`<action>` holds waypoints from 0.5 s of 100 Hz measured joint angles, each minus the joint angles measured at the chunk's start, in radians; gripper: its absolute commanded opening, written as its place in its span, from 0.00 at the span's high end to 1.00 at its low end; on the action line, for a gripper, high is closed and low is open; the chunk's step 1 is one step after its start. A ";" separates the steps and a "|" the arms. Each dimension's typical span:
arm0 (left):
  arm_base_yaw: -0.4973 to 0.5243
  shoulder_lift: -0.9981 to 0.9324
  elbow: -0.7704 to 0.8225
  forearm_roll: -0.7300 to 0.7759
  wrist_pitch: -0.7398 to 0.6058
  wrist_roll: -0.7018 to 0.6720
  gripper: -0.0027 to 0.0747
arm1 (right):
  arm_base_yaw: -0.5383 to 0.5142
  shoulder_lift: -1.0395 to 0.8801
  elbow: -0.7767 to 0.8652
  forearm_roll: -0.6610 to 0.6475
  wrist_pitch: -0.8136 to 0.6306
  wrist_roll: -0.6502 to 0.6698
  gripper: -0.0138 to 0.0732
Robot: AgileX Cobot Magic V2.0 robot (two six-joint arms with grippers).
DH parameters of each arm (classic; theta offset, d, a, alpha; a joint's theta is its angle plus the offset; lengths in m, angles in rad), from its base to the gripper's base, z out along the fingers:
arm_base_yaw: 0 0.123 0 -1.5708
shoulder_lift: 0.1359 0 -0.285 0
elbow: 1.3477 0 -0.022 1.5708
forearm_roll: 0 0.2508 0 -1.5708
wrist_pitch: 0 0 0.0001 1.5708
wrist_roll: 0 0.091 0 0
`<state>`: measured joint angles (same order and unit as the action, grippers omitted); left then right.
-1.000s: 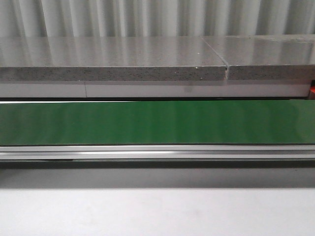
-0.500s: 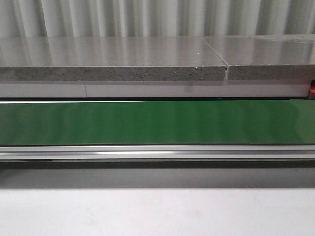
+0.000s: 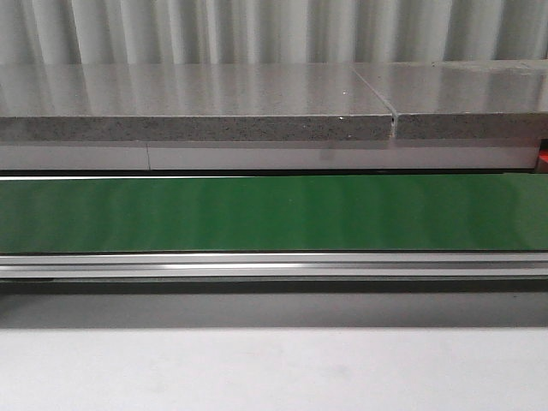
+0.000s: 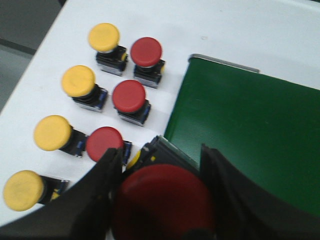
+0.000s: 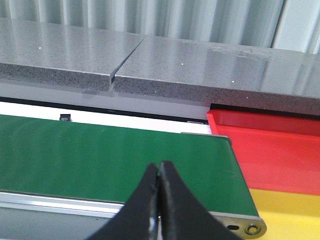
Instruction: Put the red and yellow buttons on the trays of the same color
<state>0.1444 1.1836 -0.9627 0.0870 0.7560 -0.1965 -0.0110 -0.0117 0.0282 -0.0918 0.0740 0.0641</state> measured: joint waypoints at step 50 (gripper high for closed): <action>-0.018 0.285 -0.125 -0.189 0.031 0.140 0.99 | 0.000 0.000 0.000 0.000 0.000 0.000 0.92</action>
<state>0.1263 1.4688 -1.0874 -0.1024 0.7868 -0.0564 -0.0110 -0.0117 0.0282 -0.0918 0.0740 0.0641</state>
